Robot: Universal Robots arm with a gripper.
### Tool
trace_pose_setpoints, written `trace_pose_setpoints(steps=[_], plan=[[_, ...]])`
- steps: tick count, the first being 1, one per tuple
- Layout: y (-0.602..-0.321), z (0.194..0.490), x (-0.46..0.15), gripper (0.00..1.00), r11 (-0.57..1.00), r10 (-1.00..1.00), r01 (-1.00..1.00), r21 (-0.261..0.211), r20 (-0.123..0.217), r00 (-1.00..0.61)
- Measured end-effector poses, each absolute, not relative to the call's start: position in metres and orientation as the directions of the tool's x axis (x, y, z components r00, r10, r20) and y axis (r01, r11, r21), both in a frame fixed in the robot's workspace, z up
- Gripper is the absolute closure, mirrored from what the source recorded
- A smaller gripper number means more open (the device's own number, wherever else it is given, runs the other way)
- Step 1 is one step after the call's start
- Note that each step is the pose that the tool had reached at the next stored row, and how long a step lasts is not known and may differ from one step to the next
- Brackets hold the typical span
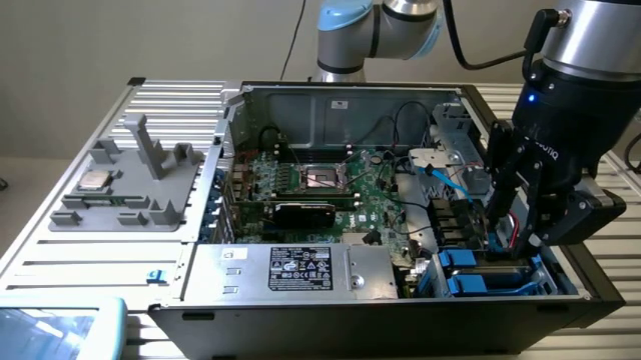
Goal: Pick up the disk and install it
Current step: 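Insert the second disk wire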
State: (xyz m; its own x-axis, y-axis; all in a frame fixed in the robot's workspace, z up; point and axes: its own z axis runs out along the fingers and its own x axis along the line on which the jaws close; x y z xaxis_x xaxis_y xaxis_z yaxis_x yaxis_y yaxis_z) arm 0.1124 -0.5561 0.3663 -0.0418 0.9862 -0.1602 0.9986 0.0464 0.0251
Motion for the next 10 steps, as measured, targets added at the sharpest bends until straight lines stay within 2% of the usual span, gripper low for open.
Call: trace_pose_setpoints(steps=[7,10], plan=[[-0.556,0.397,0.112,0.40,0.047,0.986,0.999,0.026,-0.160,-0.042],[-0.556,0.399,0.112,0.40,0.046,0.986,0.999,0.027,-0.160,-0.042]])
